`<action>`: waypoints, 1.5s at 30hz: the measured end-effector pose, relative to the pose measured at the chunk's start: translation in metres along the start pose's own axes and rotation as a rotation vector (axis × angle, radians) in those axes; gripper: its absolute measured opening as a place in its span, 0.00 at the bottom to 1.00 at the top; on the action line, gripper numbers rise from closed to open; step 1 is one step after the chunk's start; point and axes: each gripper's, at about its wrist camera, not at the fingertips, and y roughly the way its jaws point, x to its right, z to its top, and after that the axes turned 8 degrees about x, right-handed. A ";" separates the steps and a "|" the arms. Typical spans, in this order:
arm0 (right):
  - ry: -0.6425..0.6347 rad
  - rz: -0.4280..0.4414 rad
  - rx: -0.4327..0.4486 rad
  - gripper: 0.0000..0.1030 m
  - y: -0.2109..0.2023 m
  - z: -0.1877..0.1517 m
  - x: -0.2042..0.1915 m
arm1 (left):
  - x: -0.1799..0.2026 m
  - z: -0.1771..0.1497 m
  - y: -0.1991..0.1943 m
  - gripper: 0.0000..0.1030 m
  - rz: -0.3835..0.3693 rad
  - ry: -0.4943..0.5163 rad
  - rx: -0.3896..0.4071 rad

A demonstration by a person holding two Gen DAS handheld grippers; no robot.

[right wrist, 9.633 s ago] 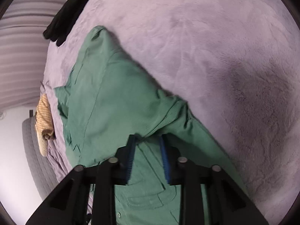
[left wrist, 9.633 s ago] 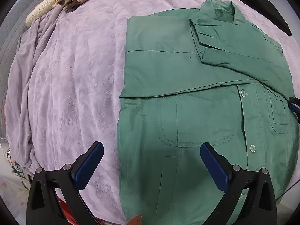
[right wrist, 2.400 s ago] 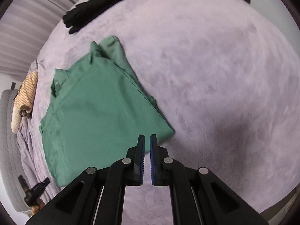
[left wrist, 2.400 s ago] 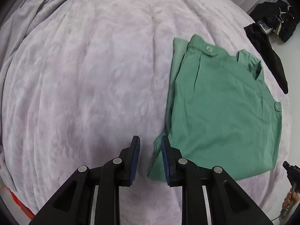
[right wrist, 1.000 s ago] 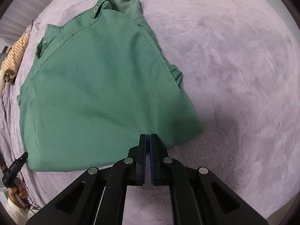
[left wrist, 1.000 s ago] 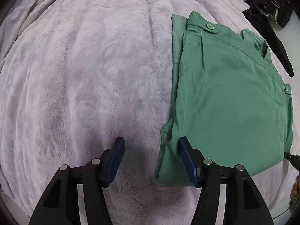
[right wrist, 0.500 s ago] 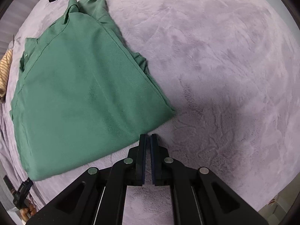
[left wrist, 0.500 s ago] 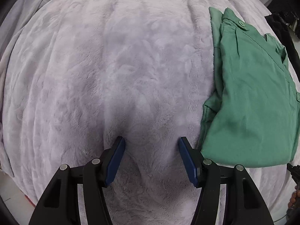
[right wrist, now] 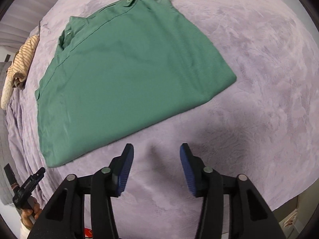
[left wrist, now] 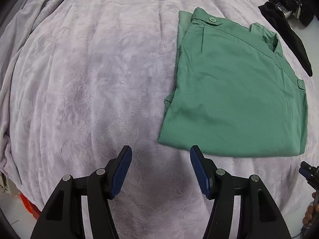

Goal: Fold large clothes

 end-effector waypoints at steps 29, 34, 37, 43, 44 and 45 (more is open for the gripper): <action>-0.161 0.187 -0.033 1.00 0.015 -0.038 -0.131 | 0.003 0.011 0.000 0.93 0.109 0.076 -0.032; -0.161 0.241 -0.066 1.00 0.022 -0.045 -0.141 | 0.003 0.013 0.005 0.93 0.057 0.084 -0.063; -0.134 0.275 -0.102 1.00 0.031 -0.050 -0.142 | 0.003 0.014 0.007 0.93 0.047 0.083 -0.065; -0.071 0.317 -0.162 1.00 0.051 -0.059 -0.144 | 0.001 0.017 0.011 0.93 0.038 0.092 -0.066; -0.060 0.318 -0.169 1.00 0.054 -0.060 -0.145 | 0.001 0.017 0.013 0.93 0.037 0.095 -0.067; -0.045 0.333 -0.178 1.00 0.059 -0.061 -0.146 | 0.000 0.017 0.015 0.93 0.035 0.098 -0.068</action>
